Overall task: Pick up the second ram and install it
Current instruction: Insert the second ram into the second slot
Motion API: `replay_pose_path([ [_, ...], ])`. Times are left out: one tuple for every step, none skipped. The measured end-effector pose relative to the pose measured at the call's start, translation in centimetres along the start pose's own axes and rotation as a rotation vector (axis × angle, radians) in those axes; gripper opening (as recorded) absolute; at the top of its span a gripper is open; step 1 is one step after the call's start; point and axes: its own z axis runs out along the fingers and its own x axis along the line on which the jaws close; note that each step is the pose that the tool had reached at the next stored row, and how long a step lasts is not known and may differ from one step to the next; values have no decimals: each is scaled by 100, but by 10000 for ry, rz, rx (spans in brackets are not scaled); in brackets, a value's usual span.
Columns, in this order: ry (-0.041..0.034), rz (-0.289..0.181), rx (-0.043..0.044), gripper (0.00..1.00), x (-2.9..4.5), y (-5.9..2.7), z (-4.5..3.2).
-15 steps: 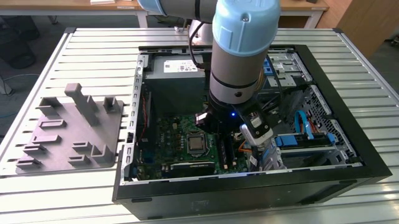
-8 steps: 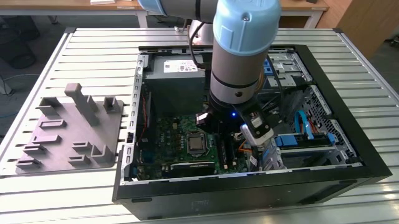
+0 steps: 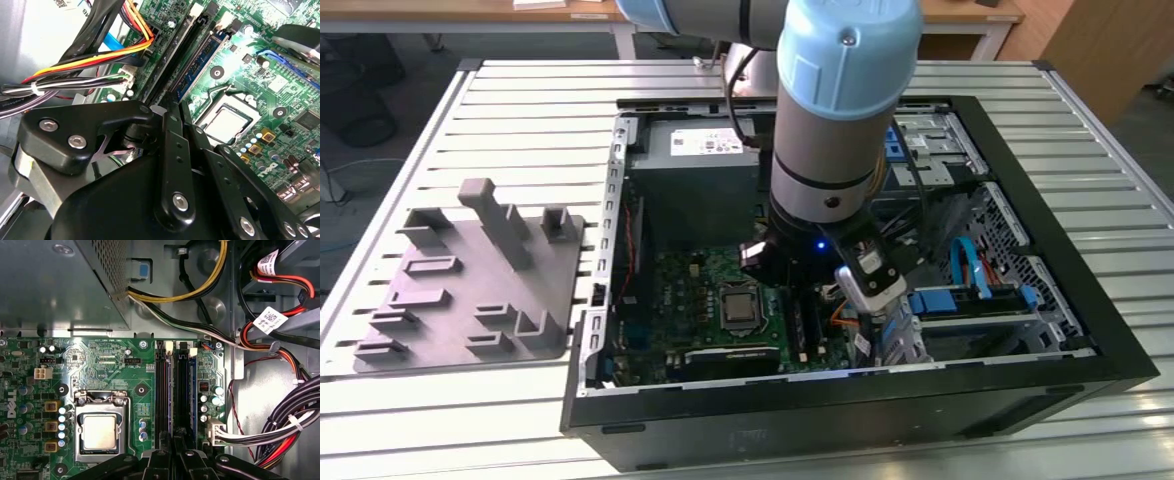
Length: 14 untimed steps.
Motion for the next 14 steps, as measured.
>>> replay_pose_path([
  [-1, -1, 5, 14, 0, 0, 3],
  [-1, -1, 12, 14, 0, 0, 7],
  [0, -2, 18, 14, 0, 0, 10],
  [0, -1, 23, 14, -1, 2, 13],
  [0, 0, 27, 14, -2, 4, 17],
  [0, 0, 30, 14, -3, 6, 22],
  [0, 0, 33, 14, -3, 7, 26],
  [0, -2, 37, 14, -4, 8, 28],
  [0, -2, 37, 14, -5, 9, 32],
  [0, -1, 36, 14, -5, 9, 37],
  [1, -1, 38, 14, -5, 10, 42],
  [3, -1, 42, 14, -5, 11, 47],
  [3, -2, 44, 14, -6, 12, 52],
  [3, -2, 45, 14, -6, 13, 55],
])
